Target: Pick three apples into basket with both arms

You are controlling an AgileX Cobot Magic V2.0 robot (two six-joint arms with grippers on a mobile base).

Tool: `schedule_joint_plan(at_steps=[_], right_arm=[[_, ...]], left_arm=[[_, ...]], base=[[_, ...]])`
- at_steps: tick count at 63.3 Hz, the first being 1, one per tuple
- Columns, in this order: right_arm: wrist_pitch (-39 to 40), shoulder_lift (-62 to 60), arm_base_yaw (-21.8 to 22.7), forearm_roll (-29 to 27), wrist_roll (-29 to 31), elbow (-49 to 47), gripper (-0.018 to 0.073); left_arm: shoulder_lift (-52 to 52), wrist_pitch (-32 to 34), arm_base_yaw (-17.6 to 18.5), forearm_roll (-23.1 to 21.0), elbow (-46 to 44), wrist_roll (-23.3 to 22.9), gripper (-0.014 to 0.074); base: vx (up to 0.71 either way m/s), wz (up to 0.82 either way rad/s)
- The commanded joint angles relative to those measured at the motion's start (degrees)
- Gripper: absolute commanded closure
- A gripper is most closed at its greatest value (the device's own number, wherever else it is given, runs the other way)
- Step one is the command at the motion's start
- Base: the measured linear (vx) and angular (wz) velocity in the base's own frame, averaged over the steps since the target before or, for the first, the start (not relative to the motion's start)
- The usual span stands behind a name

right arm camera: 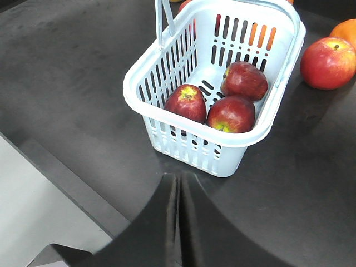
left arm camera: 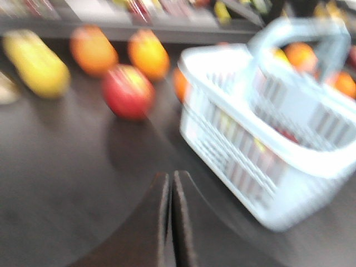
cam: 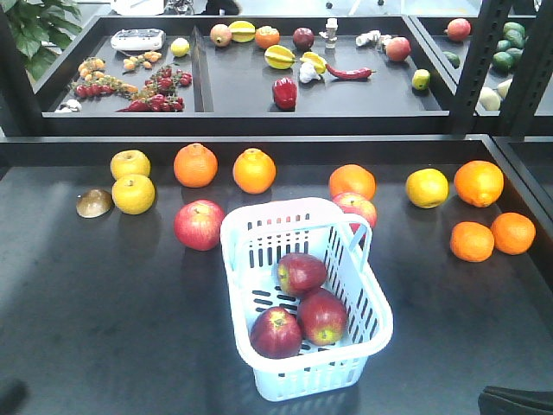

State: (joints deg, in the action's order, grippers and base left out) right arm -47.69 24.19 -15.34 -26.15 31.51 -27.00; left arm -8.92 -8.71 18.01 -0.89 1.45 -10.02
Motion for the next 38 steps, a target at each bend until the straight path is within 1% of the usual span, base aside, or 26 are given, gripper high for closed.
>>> schedule_joint_plan(at_steps=[1, 2, 5, 8, 12, 15, 17, 24, 30, 38], right_arm=[[3.11, 0.45, 0.06, -1.32, 0.43, -1.34, 0.0564], [3.11, 0.45, 0.06, -1.32, 0.43, -1.34, 0.0564], [3.11, 0.45, 0.06, -1.32, 0.43, -1.34, 0.0564], [3.07, 0.50, 0.06, -1.31, 0.43, -1.34, 0.0564], [2.48, 0.13, 0.06, -1.31, 0.43, -1.34, 0.0564], [2.19, 0.15, 0.06, -1.31, 0.43, -1.34, 0.0564], [1.87, 0.15, 0.06, -1.31, 0.43, -1.34, 0.0564], [1.59, 0.15, 0.06, -1.31, 0.43, -1.34, 0.0564], [1.59, 0.15, 0.06, -1.31, 0.43, -1.34, 0.0564], [1.59, 0.15, 0.06, -1.31, 0.43, -1.34, 0.0564]], left_arm=[[5.42, 1.50, -4.49, 0.17, -1.21, 0.61, 0.0602], [7.42, 1.08, -5.96, 0.17, -1.21, 0.53, 0.0602], [10.43, 0.95, -7.95, 0.12, -1.21, 0.48, 0.0602], [10.58, 2.23, -10.13, 0.12, -1.21, 0.42, 0.0602], [9.99, 2.89, -11.97, 0.19, -1.21, 0.42, 0.0602], [10.31, 2.95, -12.68, 0.25, -1.21, 0.42, 0.0602], [10.55, 3.09, -12.86, 0.25, -1.21, 0.42, 0.0602], [10.49, 6.60, -12.80, 0.24, -1.21, 0.47, 0.0602], [10.49, 10.06, -12.80, 1.46, -1.21, 0.55, 0.0602], [10.49, 11.64, -12.80, 1.65, -1.21, 0.25, 0.0602]], base=[[0.00, 0.00], [0.00, 0.00], [0.00, 0.00], [0.00, 0.00], [0.00, 0.00], [0.00, 0.00], [0.00, 0.00], [0.00, 0.00], [0.00, 0.00], [0.00, 0.00]])
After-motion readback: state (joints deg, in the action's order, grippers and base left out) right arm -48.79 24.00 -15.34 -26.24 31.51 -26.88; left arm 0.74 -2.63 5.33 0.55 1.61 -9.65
